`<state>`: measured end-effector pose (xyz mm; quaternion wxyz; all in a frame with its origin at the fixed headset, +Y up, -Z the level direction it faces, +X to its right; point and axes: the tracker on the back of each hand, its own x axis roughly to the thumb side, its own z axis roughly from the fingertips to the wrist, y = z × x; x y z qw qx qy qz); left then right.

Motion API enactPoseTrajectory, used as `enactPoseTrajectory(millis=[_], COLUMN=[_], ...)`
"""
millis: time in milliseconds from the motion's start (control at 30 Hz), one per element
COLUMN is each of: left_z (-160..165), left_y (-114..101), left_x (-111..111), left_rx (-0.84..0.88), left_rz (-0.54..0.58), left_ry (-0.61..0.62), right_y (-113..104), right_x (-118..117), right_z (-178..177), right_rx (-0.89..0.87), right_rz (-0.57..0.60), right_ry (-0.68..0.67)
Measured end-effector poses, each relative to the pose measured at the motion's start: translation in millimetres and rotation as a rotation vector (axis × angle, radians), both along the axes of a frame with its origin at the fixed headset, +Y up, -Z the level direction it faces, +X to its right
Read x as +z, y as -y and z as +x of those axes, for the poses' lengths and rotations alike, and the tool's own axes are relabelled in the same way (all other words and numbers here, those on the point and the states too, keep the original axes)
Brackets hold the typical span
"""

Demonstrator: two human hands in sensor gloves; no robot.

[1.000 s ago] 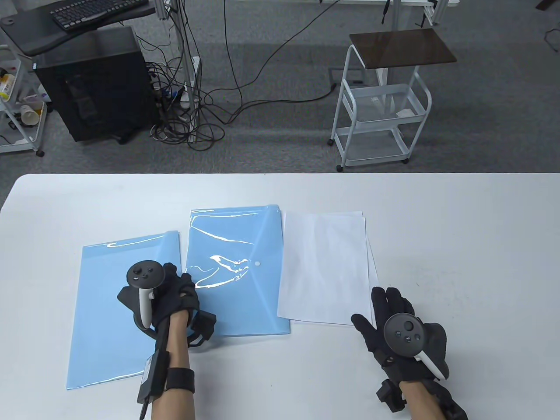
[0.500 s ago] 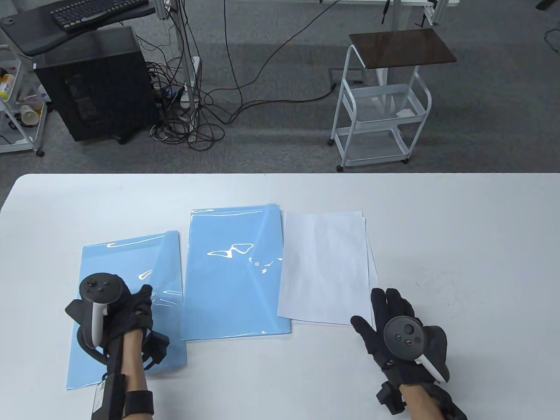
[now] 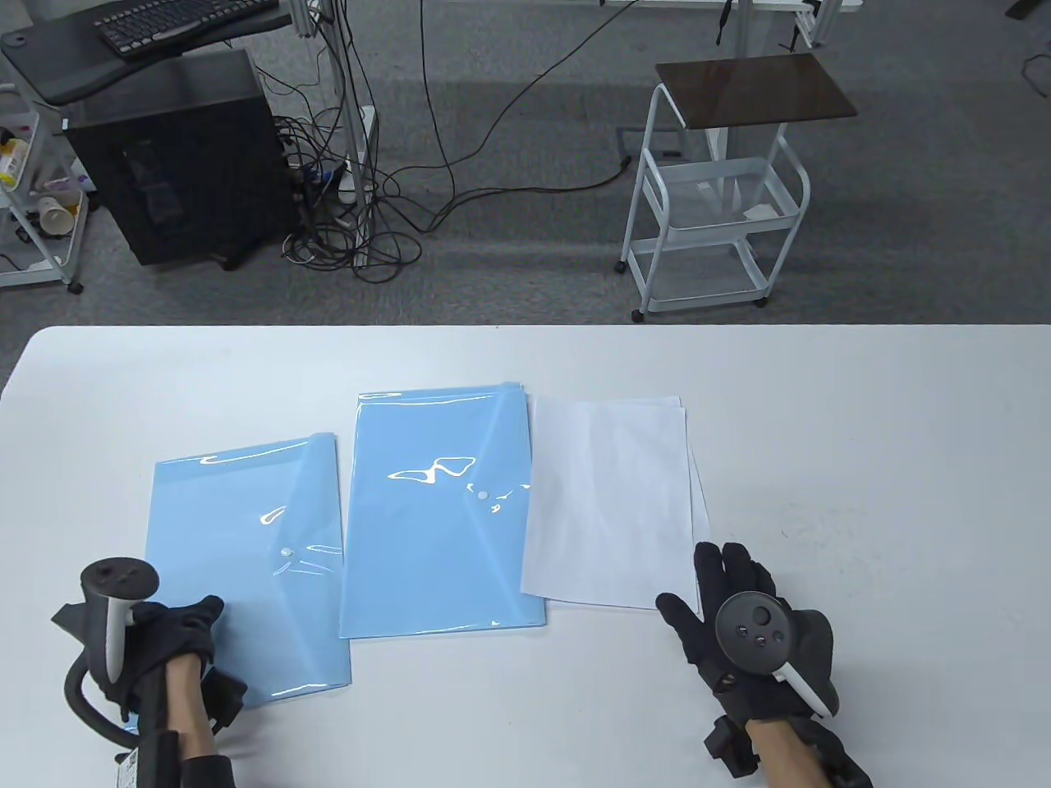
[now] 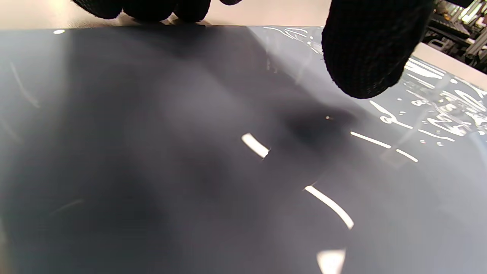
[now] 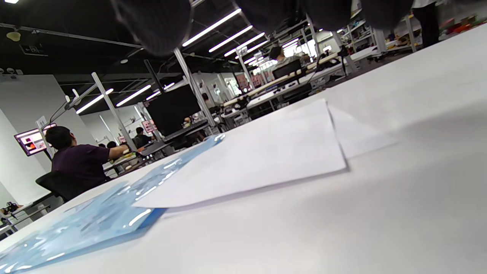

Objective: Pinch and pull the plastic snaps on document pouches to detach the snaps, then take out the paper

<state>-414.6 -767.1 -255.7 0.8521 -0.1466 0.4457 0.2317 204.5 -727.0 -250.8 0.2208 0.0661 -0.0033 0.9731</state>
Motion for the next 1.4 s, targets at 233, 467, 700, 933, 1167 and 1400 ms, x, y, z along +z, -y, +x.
enactPoseTrajectory(millis=[233,467,700,933,1167,1400], left_z=[-4,-21,-10,11,43,74], left_y=[1,0,-3,-41,-108,-150], left_x=[-2,5,5,9,22,43], left_rx=[-0.039,-0.002,-0.089,-0.133,-0.113,-0.031], left_rz=[-0.020,-0.002,-0.004,0.094,0.309,0.499], left_ry=[-0.030,-0.098,-0.082,-0.073,0.057,0.186], right_y=[1,1,-1,-4,-8,-7], right_x=[0,-1,0,1,5,7], right_z=[0,-2,-5,-2,-5,-7], right_rx=[0.005,0.004,-0.002,-0.024,-0.037,-0.042], right_rz=[-0.004,-0.013,-0.009,-0.002,0.013,0.014], right_ry=[0.004,0.004,-0.009,-0.011,-0.027,-0.035])
